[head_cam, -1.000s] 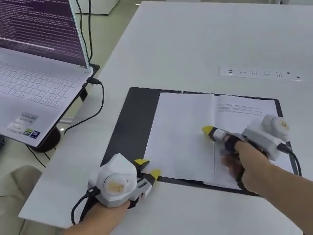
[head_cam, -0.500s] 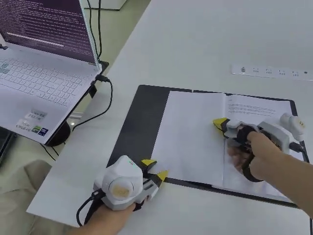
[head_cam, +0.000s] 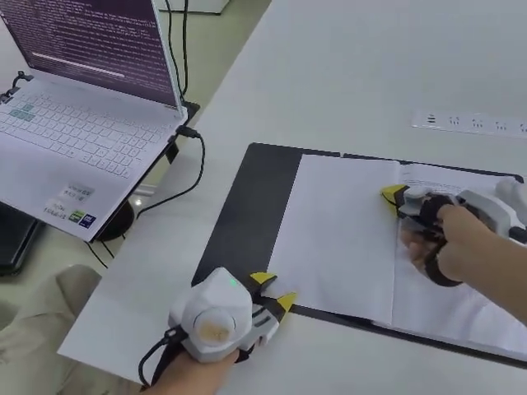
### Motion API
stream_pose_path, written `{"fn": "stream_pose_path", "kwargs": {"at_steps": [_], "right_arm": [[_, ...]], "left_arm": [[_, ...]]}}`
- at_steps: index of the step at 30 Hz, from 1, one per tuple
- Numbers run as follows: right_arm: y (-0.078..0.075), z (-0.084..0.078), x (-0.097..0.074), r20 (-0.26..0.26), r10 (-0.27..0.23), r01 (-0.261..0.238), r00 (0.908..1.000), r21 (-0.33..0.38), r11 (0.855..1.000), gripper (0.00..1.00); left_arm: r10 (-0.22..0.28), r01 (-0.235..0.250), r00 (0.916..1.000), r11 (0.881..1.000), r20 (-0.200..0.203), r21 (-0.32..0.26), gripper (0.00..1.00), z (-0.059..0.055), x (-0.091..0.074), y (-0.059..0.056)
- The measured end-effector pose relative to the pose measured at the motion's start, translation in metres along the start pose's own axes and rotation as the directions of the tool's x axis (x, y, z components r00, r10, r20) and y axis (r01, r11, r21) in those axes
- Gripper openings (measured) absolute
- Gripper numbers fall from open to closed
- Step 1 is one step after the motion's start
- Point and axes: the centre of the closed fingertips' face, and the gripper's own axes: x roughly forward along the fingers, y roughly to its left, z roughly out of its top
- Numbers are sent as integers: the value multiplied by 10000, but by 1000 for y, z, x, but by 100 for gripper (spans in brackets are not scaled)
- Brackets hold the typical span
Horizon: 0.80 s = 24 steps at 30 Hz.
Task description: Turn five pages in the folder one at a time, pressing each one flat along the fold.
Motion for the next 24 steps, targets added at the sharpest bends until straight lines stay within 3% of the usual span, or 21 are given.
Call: {"fn": "stream_pose_path", "kwargs": {"at_steps": [4, 7, 19, 24], "right_arm": [[0, 11, 8, 109, -285, 287, 9995, -267, 9992, 0], [-2, 21, 12, 377, -365, 366, 9986, -24, 9993, 0], [2, 54, 29, 1395, -200, 87, 9900, 815, 9966, 0], [3, 56, 30, 1502, -117, 20, 9886, 647, 9979, 0]], "left_arm": [[30, -30, 10000, 10000, 27, -67, 21, 0, -1, 0], [29, -29, 10000, 10000, 41, -20, 21, 0, -1, 0], [54, -54, 9999, 10000, 103, 7, 21, 4, -1, -1], [82, -82, 10000, 10000, 50, 5, 21, 4, 1, 0]]}}
